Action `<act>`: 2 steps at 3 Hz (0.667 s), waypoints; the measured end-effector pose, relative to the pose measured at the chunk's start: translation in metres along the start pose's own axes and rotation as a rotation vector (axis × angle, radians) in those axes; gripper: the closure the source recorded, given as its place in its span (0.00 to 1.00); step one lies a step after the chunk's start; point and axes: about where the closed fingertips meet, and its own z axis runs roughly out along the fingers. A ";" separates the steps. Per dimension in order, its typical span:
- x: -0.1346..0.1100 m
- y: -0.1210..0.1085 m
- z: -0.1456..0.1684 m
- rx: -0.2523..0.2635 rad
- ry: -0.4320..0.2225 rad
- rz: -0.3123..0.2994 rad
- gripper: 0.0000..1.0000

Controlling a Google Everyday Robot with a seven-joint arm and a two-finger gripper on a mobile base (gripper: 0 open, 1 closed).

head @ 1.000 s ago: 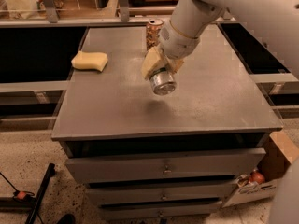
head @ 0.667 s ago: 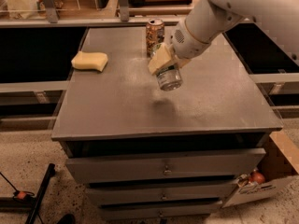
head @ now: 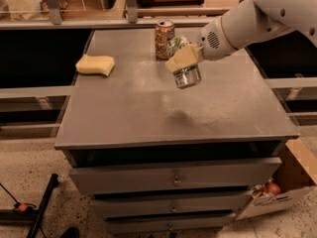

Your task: Place 7up can upright

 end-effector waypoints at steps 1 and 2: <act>0.001 0.001 0.000 -0.003 0.000 -0.082 1.00; 0.001 0.001 0.000 -0.003 0.001 -0.083 1.00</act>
Offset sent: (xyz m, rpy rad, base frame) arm -0.0016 0.0002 -0.0001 -0.0224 -0.0531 0.0571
